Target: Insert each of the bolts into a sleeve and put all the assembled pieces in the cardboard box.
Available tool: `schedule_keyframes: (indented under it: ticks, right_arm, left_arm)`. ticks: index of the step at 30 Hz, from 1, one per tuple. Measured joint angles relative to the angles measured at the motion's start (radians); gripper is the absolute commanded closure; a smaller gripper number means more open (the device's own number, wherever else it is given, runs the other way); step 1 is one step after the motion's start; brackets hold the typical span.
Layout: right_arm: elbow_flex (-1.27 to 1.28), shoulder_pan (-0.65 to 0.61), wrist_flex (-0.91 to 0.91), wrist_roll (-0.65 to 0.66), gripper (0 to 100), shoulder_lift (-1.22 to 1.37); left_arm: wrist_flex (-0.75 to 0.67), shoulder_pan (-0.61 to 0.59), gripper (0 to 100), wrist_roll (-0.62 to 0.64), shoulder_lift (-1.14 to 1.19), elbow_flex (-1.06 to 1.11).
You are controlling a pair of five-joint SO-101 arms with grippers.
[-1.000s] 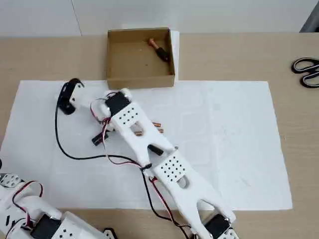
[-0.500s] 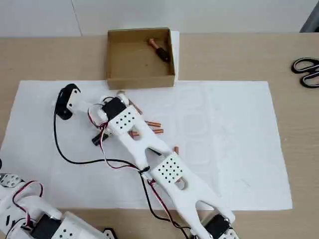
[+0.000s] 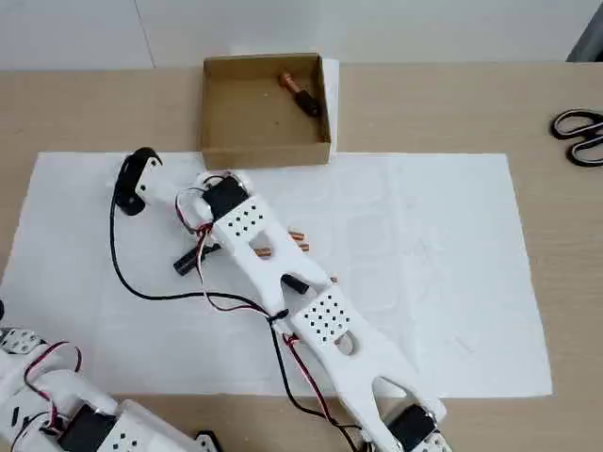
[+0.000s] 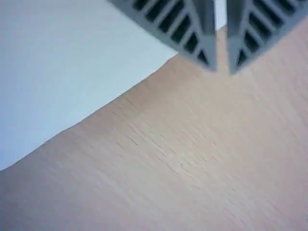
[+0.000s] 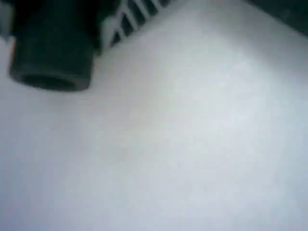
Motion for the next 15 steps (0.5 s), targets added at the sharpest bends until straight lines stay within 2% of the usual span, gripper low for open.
schedule_keyframes:
  ticks: [3, 15]
  right_arm:
    - [0.003, 0.005, 0.049, 0.002, 99.7, -0.035]
    - [0.006, 0.098, 0.203, 0.002, 99.5, -0.281]
  left_arm:
    - [0.000, 0.000, 99, 0.000, 0.000, 0.000]
    - [0.000, 0.000, 99, 0.000, 0.000, 0.000]
